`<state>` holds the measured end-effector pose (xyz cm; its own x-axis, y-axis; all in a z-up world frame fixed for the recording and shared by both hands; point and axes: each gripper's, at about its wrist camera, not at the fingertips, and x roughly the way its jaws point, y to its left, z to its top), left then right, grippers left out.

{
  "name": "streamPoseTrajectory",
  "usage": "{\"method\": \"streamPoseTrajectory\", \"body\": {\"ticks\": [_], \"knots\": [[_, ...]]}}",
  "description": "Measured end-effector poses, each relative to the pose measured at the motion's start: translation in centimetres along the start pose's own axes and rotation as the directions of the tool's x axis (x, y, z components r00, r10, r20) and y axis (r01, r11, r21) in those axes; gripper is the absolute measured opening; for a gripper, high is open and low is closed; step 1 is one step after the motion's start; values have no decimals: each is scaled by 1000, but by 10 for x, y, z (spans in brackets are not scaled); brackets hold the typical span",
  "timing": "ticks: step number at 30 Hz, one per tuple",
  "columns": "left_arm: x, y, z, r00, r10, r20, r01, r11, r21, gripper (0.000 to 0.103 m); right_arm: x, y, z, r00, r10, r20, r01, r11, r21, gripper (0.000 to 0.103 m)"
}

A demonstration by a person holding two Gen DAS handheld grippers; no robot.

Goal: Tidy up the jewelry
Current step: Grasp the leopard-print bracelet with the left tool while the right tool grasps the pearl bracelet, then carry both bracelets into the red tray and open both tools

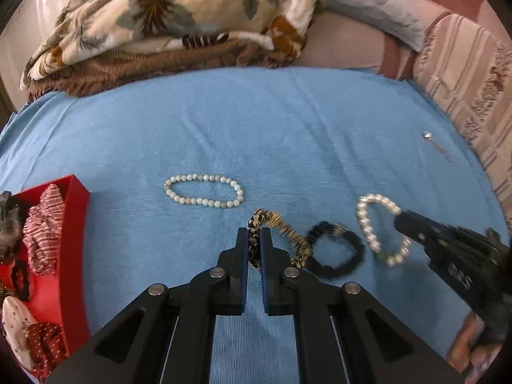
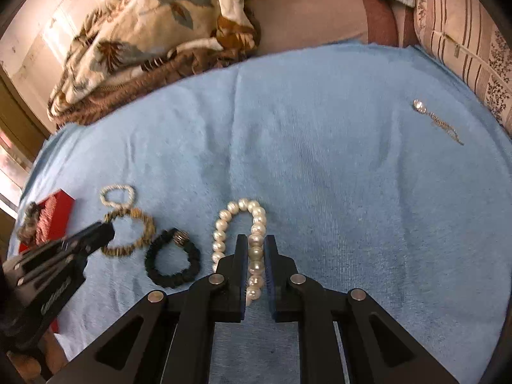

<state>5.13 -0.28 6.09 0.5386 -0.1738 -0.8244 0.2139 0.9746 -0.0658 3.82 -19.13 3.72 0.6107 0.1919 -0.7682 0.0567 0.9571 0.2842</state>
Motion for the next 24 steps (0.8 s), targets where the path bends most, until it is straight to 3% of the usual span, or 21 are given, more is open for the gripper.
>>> {"method": "streamPoseTrajectory", "body": {"ticks": [11, 24], "knots": [[-73, 23, -25, 993, -85, 80, 88, 996, -30, 6, -43, 28, -9, 992, 52, 118, -47, 998, -48, 11], [-136, 62, -71, 984, 42, 173, -42, 999, -3, 6, -61, 99, -46, 982, -24, 185, 68, 969, -236, 11]]}}
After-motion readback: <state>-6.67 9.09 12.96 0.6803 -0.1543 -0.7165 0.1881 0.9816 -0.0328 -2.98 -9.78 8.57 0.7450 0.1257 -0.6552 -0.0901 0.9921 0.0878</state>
